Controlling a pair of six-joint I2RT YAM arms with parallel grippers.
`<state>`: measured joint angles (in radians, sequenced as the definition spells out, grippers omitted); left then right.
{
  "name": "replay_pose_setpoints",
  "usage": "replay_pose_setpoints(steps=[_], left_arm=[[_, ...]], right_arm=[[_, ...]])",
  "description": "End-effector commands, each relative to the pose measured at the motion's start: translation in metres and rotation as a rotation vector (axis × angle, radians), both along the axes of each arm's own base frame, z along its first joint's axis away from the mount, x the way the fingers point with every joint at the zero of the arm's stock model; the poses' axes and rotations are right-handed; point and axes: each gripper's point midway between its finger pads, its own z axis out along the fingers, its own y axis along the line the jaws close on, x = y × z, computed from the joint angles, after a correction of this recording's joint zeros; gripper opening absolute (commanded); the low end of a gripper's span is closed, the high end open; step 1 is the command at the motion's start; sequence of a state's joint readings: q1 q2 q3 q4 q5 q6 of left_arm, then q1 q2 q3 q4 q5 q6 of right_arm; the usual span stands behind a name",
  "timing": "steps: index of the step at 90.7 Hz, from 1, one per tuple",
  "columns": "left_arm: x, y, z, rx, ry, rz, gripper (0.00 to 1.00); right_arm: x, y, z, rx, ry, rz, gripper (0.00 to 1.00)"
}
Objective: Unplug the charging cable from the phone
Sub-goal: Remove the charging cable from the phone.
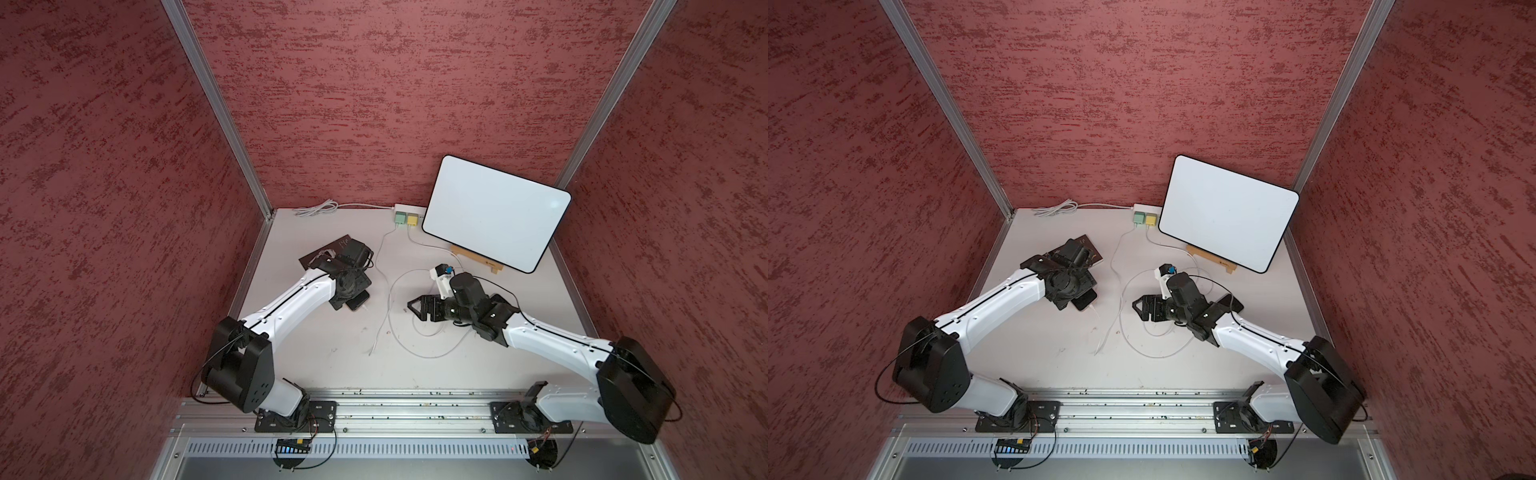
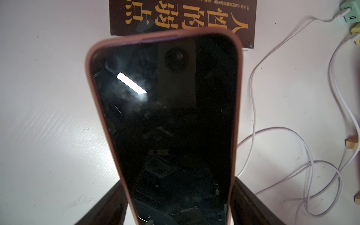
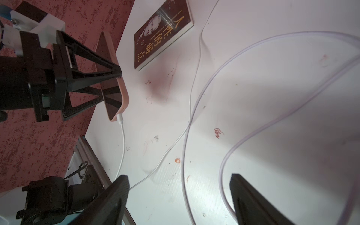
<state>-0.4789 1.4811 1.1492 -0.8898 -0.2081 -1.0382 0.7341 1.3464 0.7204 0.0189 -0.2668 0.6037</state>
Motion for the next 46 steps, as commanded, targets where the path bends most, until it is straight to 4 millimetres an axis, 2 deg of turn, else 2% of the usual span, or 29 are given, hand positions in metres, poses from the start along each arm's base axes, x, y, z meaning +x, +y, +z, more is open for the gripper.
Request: replay_pose_setpoints(steps=[1, 26, 46], left_arm=[[0.012, -0.009, 0.024, -0.035, -0.081, -0.023, 0.66], [0.013, -0.013, 0.029, -0.06, -0.098, -0.04, 0.66], [0.012, -0.015, 0.033, -0.081, -0.108, -0.048, 0.66]], right_arm=[[0.004, 0.037, 0.03, 0.098, -0.066, 0.058, 0.83], [-0.003, 0.087, 0.008, 0.14, -0.012, 0.145, 0.78], [-0.005, 0.109, 0.006, 0.162, -0.002, 0.186, 0.7]])
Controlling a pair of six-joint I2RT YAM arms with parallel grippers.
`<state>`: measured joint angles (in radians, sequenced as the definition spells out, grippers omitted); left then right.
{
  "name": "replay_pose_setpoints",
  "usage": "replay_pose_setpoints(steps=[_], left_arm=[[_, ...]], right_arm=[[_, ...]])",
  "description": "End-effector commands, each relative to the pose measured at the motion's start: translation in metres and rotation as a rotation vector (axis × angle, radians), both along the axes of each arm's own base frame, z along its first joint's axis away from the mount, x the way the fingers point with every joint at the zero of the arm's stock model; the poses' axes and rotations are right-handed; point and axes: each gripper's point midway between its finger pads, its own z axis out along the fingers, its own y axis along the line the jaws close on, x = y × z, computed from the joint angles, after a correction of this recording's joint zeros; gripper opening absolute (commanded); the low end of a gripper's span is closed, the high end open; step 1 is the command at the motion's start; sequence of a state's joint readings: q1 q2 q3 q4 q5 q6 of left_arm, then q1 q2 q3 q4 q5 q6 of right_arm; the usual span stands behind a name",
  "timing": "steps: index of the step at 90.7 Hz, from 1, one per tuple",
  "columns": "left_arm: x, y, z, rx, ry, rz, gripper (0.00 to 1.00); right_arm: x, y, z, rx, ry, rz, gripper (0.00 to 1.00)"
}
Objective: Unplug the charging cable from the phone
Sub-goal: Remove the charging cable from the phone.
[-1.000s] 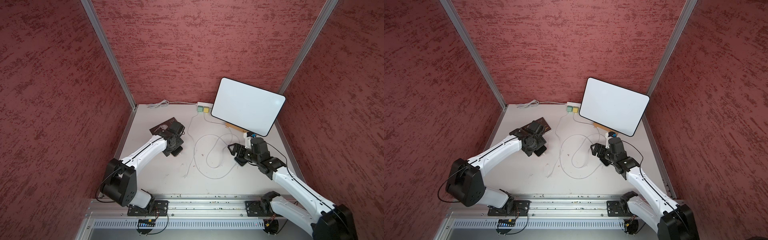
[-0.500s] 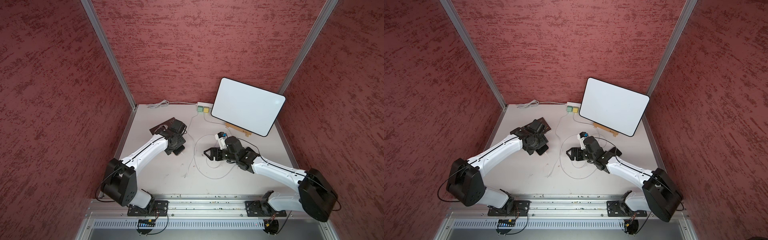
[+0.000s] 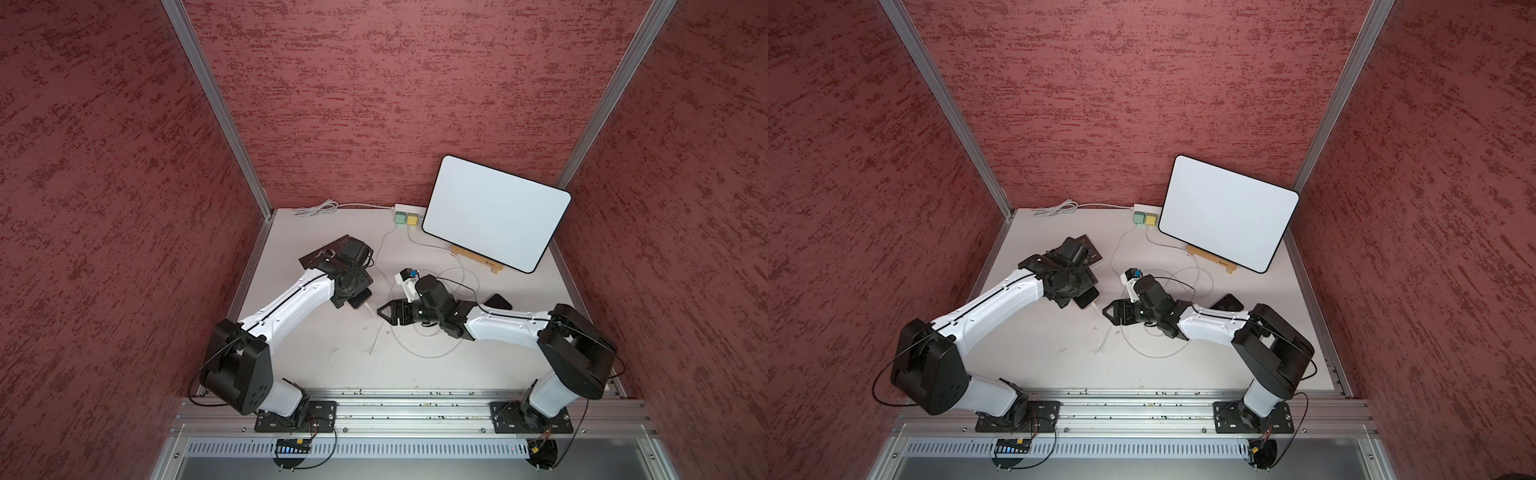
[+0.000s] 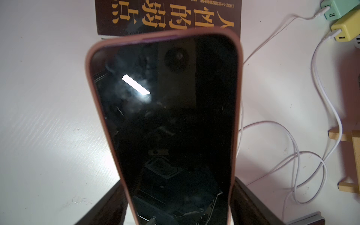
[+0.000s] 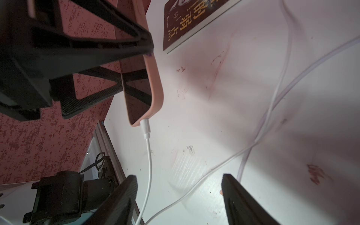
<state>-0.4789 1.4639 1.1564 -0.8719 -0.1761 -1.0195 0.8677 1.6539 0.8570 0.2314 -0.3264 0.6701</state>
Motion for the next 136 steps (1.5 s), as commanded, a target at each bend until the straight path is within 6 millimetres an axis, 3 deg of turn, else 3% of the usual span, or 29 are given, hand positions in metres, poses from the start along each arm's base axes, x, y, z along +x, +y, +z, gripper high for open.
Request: replay_pose_setpoints(steps=[1, 30, 94, 136], left_arm=[[0.009, -0.008, 0.024, -0.045, -0.085, -0.019, 0.66], [0.01, -0.01, 0.027, -0.071, -0.091, -0.026, 0.66], [0.011, -0.015, 0.03, -0.101, -0.097, -0.04, 0.63], [0.013, -0.01, 0.031, -0.117, -0.104, -0.037, 0.63]], right_arm=[[0.002, 0.023, 0.029, 0.092, -0.044, 0.036, 0.7], [0.002, 0.036, 0.021, 0.105, -0.016, 0.059, 0.57], [0.003, 0.038, 0.015, 0.105, -0.01, 0.058, 0.24], [0.003, 0.035, 0.011, 0.094, -0.014, 0.049, 0.14]])
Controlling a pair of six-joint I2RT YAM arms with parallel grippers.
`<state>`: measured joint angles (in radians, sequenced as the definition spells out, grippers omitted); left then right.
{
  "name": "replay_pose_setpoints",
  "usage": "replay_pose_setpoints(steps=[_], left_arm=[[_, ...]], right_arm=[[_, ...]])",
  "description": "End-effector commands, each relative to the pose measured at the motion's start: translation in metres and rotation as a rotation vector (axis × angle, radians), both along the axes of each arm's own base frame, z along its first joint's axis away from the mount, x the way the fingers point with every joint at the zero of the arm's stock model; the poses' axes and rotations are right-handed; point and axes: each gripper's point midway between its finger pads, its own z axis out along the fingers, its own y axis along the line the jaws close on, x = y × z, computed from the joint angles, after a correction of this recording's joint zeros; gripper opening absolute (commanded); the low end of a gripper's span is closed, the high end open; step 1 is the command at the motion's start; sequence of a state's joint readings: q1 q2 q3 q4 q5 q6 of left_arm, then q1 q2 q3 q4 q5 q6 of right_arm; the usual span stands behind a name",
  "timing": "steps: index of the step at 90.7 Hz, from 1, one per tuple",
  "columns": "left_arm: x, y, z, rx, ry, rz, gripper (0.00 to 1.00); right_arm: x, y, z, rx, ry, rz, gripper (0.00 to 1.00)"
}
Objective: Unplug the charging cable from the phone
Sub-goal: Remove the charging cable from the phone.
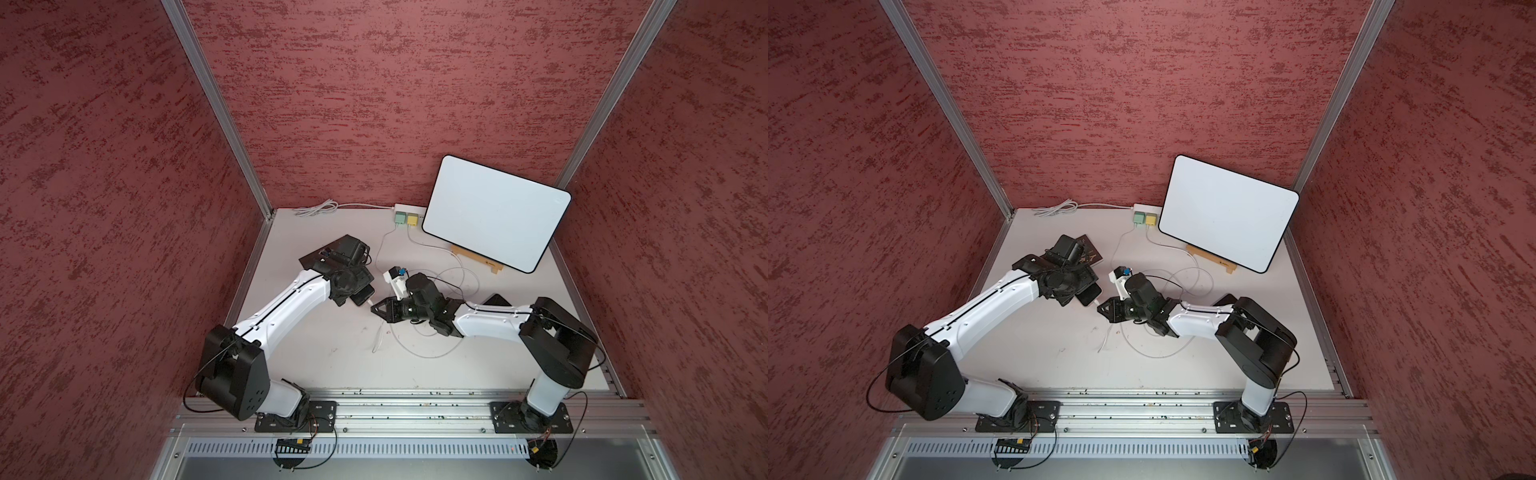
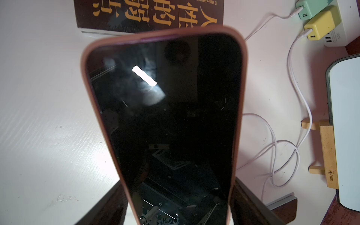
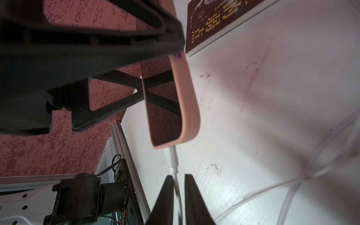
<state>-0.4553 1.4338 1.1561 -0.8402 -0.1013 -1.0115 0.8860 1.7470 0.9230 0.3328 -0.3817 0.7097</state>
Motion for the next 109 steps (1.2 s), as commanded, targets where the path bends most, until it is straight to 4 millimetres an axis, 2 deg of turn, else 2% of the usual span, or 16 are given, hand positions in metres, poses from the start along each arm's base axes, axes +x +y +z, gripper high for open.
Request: replay_pose_setpoints(steps=[1, 41, 109], left_arm=[[0.0088, -0.0026, 0.0193, -0.031, -0.078, -0.021, 0.63], [0.0103, -0.0024, 0.022, -0.036, -0.082, -0.023, 0.61], [0.0185, 0.005, 0.0231, -0.039, -0.083, 0.003, 0.6]], right_arm=[[0.0007, 0.0036, 0.0029, 0.009, -0.021, 0.0, 0.14], [-0.0019, 0.0027, 0.0083, 0.017, -0.033, 0.01, 0.07], [-0.0041, 0.0, 0.0084, 0.016, -0.041, 0.014, 0.02]])
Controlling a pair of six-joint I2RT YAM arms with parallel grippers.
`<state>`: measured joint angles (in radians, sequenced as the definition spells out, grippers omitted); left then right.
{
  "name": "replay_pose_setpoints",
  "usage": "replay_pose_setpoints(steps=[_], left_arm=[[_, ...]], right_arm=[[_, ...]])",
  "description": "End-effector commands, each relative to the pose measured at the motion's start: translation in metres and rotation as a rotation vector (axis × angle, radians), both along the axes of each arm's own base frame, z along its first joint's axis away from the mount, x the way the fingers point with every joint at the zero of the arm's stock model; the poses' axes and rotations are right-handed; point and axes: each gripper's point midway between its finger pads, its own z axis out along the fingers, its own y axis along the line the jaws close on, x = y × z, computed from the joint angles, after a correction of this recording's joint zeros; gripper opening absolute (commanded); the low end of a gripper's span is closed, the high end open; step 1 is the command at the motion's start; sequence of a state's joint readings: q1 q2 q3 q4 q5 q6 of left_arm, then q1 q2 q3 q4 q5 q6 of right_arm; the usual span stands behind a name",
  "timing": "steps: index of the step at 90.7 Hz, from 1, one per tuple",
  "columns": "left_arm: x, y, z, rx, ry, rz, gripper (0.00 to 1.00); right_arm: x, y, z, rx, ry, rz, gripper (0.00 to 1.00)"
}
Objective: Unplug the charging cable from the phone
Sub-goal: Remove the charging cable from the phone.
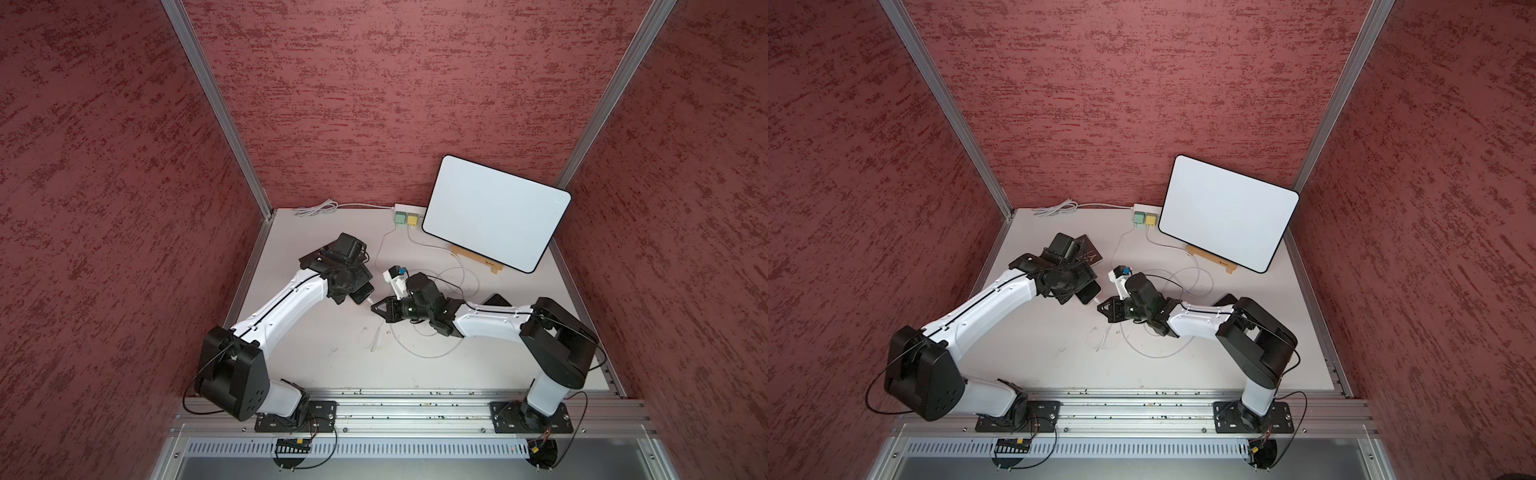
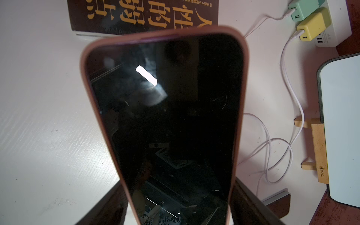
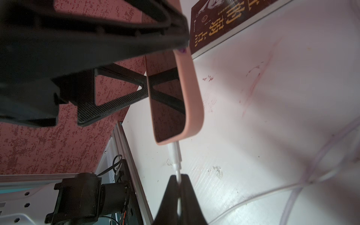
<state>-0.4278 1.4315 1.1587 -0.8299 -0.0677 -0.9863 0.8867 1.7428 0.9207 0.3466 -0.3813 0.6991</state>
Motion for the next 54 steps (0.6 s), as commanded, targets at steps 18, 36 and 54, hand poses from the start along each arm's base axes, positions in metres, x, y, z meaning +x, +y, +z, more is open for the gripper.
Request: replay_pose_setpoints(steps=[18, 36, 54], left_arm=[[0.017, 0.005, 0.021, -0.024, -0.083, 0.022, 0.6], [0.018, 0.01, 0.02, -0.019, -0.078, 0.03, 0.6], [0.015, 0.017, 0.015, -0.012, -0.068, 0.032, 0.6]], right_arm=[[-0.006, -0.002, 0.001, 0.001, -0.018, 0.009, 0.02], [-0.006, -0.005, 0.0, -0.003, -0.022, 0.002, 0.0], [-0.002, -0.007, 0.005, -0.024, -0.05, -0.009, 0.0]])
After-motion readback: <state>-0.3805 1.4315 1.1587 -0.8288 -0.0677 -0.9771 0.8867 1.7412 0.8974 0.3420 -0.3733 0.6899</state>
